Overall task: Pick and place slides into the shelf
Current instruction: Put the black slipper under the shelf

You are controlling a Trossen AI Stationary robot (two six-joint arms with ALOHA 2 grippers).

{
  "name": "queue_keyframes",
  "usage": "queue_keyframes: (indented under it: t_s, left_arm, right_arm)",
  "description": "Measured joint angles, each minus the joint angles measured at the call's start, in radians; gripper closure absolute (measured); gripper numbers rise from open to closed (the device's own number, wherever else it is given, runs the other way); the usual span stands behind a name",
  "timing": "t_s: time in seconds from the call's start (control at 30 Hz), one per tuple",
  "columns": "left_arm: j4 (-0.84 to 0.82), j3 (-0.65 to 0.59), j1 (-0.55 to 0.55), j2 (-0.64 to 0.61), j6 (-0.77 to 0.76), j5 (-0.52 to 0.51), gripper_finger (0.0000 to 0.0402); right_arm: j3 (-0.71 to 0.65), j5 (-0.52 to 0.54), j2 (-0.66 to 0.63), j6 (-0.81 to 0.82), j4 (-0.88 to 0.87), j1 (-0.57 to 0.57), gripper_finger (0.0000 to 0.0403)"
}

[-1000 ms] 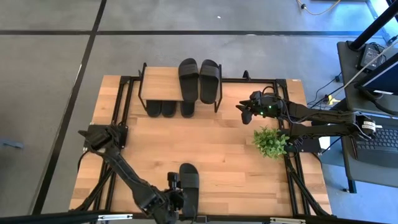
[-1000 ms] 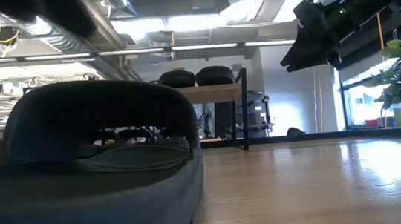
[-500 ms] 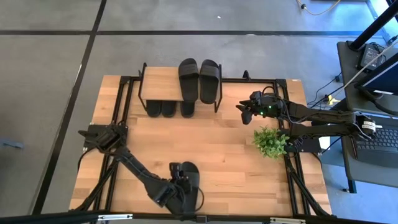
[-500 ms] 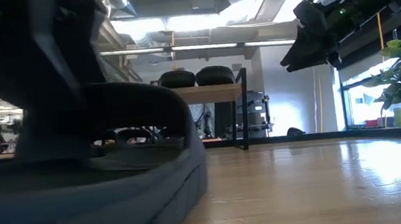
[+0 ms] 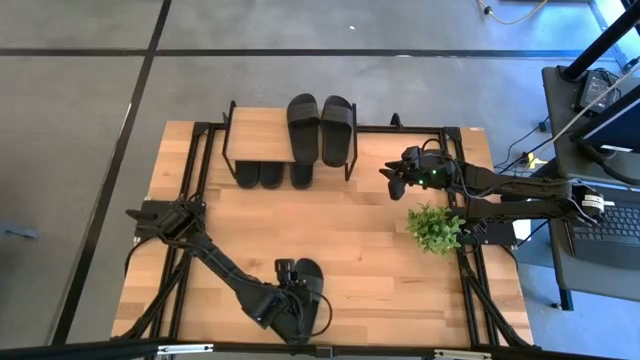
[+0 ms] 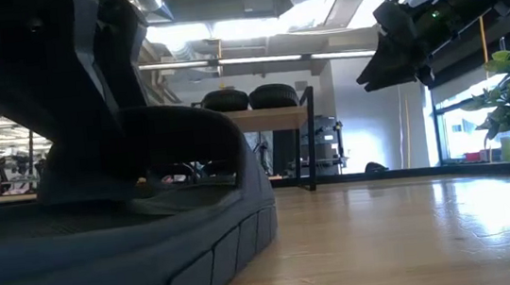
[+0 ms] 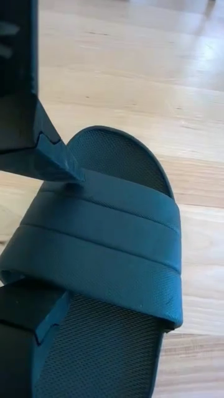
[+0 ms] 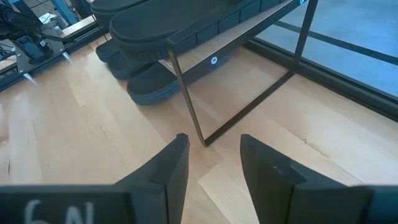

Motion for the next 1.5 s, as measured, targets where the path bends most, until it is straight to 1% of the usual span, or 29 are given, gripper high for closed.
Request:
queue_keyframes:
  t_s: [0.27,0.4,0.5,0.6,0.8,0.97,1.1,1.2,1.4,1.5]
  left_arm:
    - [0.0,0.0,0.001,0.0,-0.002,0.006,0.0185]
    - [-0.008,0.0,0.007,0.0,0.004,0.007,0.02]
    - [-0.012,0.0,0.016,0.0,0.005,0.007,0.0226]
    - [-0.014,0.0,0.026,0.0,0.007,0.007,0.0262]
    - [-0.017,0.0,0.037,0.0,0.107,0.005,0.0339]
    - [-0.02,0.0,0.046,-0.001,0.112,0.002,0.0391]
    - [-0.046,0.001,0.06,-0.008,0.112,-0.004,0.0389]
    - [-0.082,0.001,0.079,-0.018,0.112,-0.033,0.0392]
    - [-0.129,-0.002,0.157,-0.057,0.113,-0.106,0.0394]
    - [-0.129,-0.002,0.207,-0.06,0.164,-0.121,0.0396]
  right_arm:
    - [0.0,0.0,0.0,-0.002,0.0,0.0,0.0257]
    - [0.0,0.0,0.0,-0.002,0.0,0.0,0.0257]
    - [0.0,0.0,0.0,-0.002,0.0,0.0,0.0257]
    - [0.0,0.0,0.0,-0.002,0.0,0.0,0.0257]
    - [0.0,0.0,0.0,-0.002,0.0,0.0,0.0257]
    - [0.0,0.0,0.0,-0.002,0.0,0.0,0.0257]
    - [0.0,0.0,0.0,-0.002,0.0,0.0,0.0257]
    - [0.0,0.0,0.0,-0.001,0.0,0.0,0.0257]
    - [0.0,-0.001,0.0,0.001,0.0,0.0,0.0257]
    - [0.0,-0.001,0.0,0.0,0.0,0.0,0.0257]
